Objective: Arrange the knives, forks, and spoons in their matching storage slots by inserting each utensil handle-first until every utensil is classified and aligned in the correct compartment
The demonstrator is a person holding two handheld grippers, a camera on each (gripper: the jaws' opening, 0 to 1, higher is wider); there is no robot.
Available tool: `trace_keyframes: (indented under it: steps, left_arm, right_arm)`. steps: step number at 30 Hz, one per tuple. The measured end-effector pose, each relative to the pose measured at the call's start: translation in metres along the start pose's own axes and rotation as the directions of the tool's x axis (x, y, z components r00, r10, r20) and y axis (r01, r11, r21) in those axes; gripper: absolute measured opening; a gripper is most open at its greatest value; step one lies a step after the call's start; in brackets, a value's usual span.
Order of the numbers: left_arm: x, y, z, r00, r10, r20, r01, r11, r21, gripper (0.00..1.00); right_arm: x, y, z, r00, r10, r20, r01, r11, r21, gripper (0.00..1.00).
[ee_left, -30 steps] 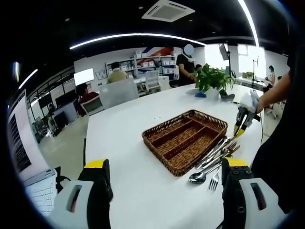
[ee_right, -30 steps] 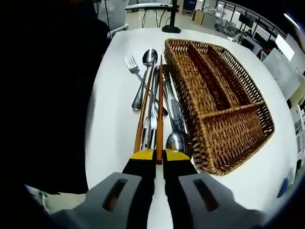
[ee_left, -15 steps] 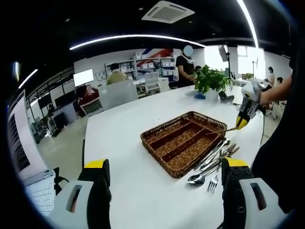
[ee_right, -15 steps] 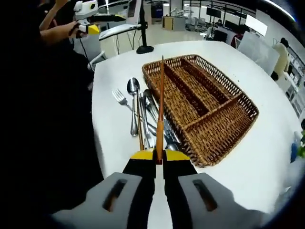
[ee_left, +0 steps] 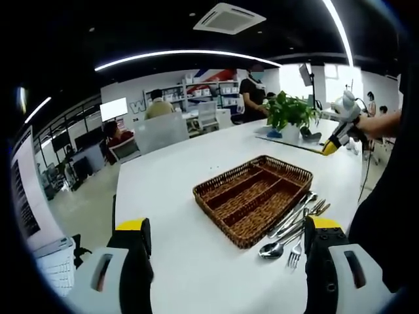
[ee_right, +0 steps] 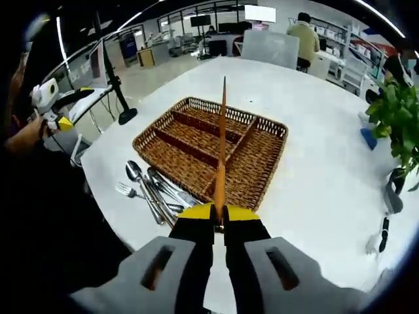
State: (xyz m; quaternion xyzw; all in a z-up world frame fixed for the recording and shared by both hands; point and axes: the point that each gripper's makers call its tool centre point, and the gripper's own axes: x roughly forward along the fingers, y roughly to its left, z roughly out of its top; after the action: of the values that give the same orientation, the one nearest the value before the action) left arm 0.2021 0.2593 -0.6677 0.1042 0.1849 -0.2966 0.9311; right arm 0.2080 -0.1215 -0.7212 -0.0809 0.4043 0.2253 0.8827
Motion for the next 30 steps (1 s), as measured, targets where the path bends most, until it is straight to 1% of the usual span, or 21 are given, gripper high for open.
trace_keyframes:
  steps: [1,2,4,5,7,9,13,17,20,24,30]
  left_arm:
    - [0.001,0.0,0.0,1.0,-0.002,0.001,0.002,1.0,0.0,1.0]
    - [0.002,0.0,0.0,1.0,-0.004,0.001,0.004,1.0,0.001,1.0]
    - [0.002,0.0,-0.001,1.0,-0.005,0.001,0.005,1.0,0.003,1.0]
    - [0.002,0.0,-0.001,1.0,-0.006,0.002,0.006,1.0,0.006,1.0]
    - [0.003,0.0,0.0,1.0,-0.006,0.003,0.006,1.0,0.007,1.0]
    - [0.003,0.001,0.001,1.0,-0.005,0.006,0.005,1.0,0.009,1.0]
    - [0.003,0.001,0.003,1.0,-0.004,0.009,0.004,1.0,0.01,1.0]
    - [0.003,0.0,0.003,1.0,-0.007,0.007,0.007,1.0,0.014,1.0]
    - [0.003,0.0,0.003,1.0,-0.01,0.007,0.01,1.0,0.015,1.0]
    - [0.002,0.002,0.003,1.0,-0.005,0.008,0.005,1.0,0.014,1.0]
    - [0.001,0.001,0.003,1.0,-0.006,0.002,0.006,1.0,0.015,1.0]
  right_arm:
    - [-0.001,-0.003,0.002,1.0,-0.012,0.01,0.011,1.0,0.02,0.02]
    - [-0.004,-0.01,0.003,0.999,-0.037,0.017,0.036,0.997,0.064,0.02]
    - [-0.005,-0.018,0.002,0.998,-0.06,0.011,0.058,0.993,0.1,0.02]
    - [-0.006,-0.021,0.002,0.998,-0.067,0.009,0.065,0.988,0.143,0.02]
    - [-0.007,-0.026,0.003,0.996,-0.086,0.01,0.083,0.985,0.151,0.02]
    - [-0.009,-0.029,0.008,0.995,-0.098,0.024,0.092,0.981,0.173,0.02]
    - [-0.011,-0.028,0.015,0.995,-0.096,0.034,0.087,0.977,0.195,0.02]
    - [-0.01,-0.028,0.017,0.995,-0.093,0.038,0.084,0.975,0.204,0.02]
    - [-0.009,-0.031,0.02,0.994,-0.1,0.039,0.089,0.974,0.207,0.02]
    - [-0.007,-0.037,0.022,0.994,-0.107,0.036,0.096,0.968,0.231,0.02]
    - [-0.003,-0.042,0.029,0.994,-0.108,0.032,0.098,0.967,0.234,0.03]
